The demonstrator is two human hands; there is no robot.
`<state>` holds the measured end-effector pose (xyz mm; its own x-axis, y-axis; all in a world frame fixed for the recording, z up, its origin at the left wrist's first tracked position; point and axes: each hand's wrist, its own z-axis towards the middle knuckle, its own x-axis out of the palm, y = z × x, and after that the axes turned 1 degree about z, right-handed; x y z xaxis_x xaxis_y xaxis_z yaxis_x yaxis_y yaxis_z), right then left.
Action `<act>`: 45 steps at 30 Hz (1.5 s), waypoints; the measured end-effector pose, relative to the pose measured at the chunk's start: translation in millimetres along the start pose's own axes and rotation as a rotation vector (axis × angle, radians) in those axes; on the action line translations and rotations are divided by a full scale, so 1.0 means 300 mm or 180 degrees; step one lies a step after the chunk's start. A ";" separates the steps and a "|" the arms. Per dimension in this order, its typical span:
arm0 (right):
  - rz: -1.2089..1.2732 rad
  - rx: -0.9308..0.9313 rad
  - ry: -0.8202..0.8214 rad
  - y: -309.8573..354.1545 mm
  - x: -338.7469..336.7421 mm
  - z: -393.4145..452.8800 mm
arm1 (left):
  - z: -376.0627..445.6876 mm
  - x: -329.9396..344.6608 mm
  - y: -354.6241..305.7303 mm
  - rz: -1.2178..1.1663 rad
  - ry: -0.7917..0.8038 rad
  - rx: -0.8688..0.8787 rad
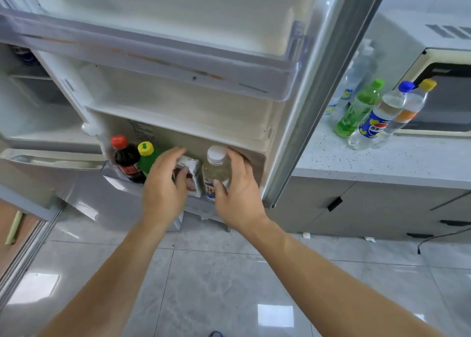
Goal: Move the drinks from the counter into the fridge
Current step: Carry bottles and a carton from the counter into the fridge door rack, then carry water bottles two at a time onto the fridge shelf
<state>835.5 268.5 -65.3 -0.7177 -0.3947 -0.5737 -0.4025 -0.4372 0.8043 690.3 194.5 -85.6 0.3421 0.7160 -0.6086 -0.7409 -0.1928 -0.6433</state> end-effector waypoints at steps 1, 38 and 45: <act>0.0039 -0.0134 -0.0002 0.002 -0.013 -0.014 | -0.025 0.009 -0.006 -0.0104 -0.0167 -0.0027; 0.0870 0.0721 -0.0928 -0.819 -0.840 -0.048 | -0.153 0.785 -0.799 -0.1303 -0.0087 -0.1192; 0.0530 0.0503 -0.0695 -0.795 -0.882 0.236 | 0.125 0.909 -0.787 -0.1389 0.0067 -0.1738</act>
<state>1081.2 534.4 -94.3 -0.8793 -0.2601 -0.3989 -0.3401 -0.2432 0.9084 936.9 460.4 -82.0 0.5576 0.7926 -0.2466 -0.1385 -0.2041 -0.9691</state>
